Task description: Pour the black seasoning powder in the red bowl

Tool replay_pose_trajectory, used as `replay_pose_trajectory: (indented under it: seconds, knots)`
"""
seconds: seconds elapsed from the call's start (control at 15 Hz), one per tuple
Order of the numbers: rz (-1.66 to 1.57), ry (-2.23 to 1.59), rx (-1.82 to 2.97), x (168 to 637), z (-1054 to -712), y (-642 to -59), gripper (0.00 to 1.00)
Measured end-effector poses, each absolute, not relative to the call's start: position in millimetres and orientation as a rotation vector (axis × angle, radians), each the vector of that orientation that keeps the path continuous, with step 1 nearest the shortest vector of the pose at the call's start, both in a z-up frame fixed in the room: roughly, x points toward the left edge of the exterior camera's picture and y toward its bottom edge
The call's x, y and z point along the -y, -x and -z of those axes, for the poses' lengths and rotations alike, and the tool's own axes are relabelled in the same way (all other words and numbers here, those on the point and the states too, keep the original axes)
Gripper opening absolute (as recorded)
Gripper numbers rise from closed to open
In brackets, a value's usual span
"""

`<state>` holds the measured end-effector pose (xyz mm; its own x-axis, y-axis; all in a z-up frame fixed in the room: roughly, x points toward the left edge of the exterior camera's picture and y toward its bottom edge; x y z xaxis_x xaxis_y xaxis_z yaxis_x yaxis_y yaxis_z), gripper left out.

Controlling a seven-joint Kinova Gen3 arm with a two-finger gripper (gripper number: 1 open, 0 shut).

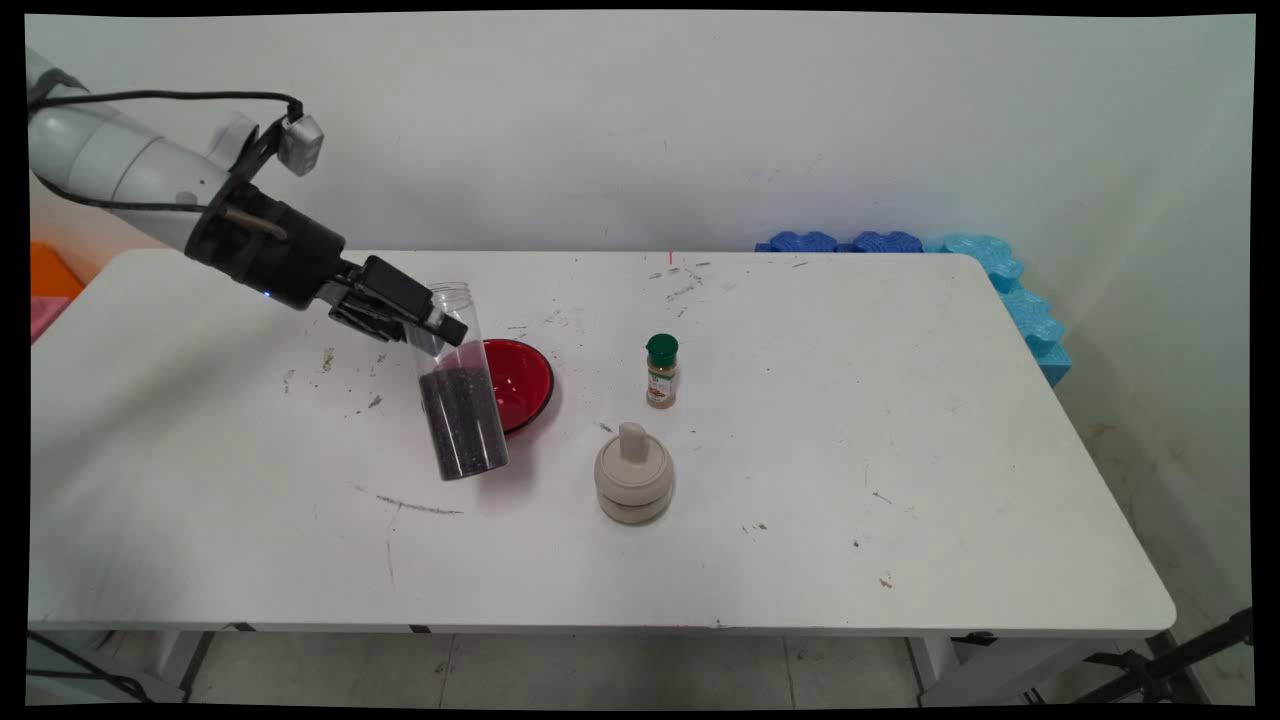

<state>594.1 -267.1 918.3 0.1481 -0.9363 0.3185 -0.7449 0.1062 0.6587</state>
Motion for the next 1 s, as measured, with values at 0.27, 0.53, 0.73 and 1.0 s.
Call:
replay_pose_trajectory:
  seconds: [0.27, 0.53, 0.73, 1.0]
  knots:
    - [0.427, -1.821, 1.475, 266, -917, -600, 0.0]
    - [0.515, -1.931, 1.335, 259, -917, -604, 0.0]
    - [0.569, -1.996, 1.242, 257, -917, -607, 0.0]
    - [0.627, -2.06, 1.14, 259, -915, -611, 0.0]
